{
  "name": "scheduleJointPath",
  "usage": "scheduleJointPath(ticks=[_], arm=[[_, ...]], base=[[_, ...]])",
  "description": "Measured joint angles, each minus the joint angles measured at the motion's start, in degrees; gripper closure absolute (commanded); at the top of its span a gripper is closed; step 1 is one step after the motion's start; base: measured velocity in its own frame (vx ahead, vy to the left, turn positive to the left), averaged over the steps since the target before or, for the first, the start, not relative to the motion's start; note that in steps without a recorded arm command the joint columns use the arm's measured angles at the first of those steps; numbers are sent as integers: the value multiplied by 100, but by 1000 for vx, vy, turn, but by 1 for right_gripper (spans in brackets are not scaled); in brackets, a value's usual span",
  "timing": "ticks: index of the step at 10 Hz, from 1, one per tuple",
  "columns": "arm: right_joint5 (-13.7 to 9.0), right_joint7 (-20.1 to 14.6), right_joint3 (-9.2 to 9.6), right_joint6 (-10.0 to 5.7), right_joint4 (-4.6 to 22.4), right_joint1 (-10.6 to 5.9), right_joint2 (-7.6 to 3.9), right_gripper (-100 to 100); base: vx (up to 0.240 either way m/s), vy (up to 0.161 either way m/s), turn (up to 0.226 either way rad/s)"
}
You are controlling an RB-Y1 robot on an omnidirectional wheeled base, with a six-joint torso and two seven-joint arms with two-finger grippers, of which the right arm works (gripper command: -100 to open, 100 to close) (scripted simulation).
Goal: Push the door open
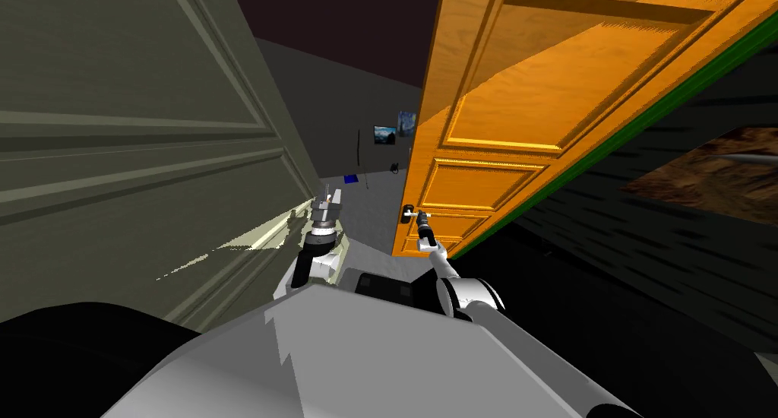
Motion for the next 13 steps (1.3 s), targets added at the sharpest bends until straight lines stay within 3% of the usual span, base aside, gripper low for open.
scheduleJointPath(ticks=[4,6,8,9,10,11,12,13], arm=[[-55,25,-152,-25,49,-54,-111,100],[-156,184,-225,14,11,35,-74,100],[-274,339,-297,-105,251,-108,-70,100],[-299,421,-329,-30,-11,1,-40,100],[-360,535,-371,-3,-87,28,-11,100],[-417,617,-403,16,-114,35,-15,100],[-491,722,-468,-89,81,-64,7,100],[-547,850,-524,-53,-72,14,48,100]], base=[[106,111,-62],[196,13,-40],[169,26,-16],[169,26,-53],[168,37,-36],[159,28,-45],[144,35,-35],[133,39,-81]])
